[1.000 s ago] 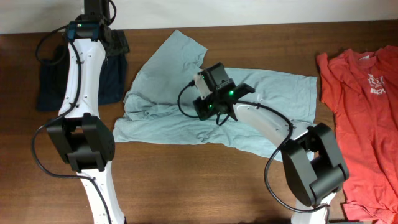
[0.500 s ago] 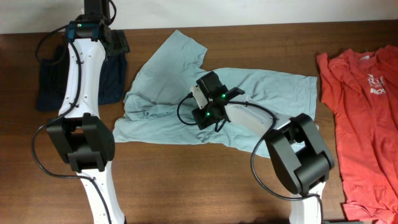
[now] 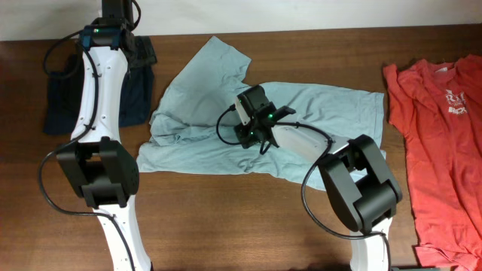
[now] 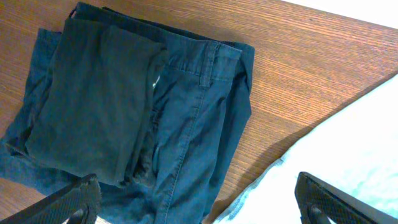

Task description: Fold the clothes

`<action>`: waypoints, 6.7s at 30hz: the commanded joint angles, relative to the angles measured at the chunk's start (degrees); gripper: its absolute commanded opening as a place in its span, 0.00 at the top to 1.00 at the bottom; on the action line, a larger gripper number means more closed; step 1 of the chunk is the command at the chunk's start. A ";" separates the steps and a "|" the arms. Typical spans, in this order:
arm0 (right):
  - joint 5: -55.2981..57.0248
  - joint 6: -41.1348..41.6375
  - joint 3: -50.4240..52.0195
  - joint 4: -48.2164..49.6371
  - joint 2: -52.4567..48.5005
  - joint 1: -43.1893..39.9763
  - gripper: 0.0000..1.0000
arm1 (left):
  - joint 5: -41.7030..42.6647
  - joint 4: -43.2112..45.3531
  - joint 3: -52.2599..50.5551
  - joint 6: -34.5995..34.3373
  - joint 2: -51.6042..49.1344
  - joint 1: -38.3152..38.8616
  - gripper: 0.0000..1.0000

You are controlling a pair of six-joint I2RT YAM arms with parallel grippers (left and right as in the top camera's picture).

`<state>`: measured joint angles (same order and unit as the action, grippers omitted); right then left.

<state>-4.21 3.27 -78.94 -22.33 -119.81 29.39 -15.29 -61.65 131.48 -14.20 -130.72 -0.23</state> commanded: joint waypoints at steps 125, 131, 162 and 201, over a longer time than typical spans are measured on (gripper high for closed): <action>5.68 13.81 -18.10 -14.12 -11.08 -42.53 0.96 | 11.04 7.76 0.90 -0.39 1.33 0.20 0.05; 5.70 13.77 -18.10 -14.27 -11.08 -42.53 0.96 | 22.40 15.45 0.79 -2.27 -1.88 3.26 0.06; 5.73 13.77 -18.10 -14.25 -11.08 -42.53 0.95 | 6.84 43.85 0.79 12.57 -25.94 15.32 0.18; 6.34 13.75 -18.10 -13.25 -11.08 -42.56 0.94 | 17.70 16.22 27.98 12.52 -29.33 17.14 0.26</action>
<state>2.66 16.49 -97.60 -35.66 -130.34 -12.99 -2.04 -45.74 159.13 -2.33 -157.34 16.08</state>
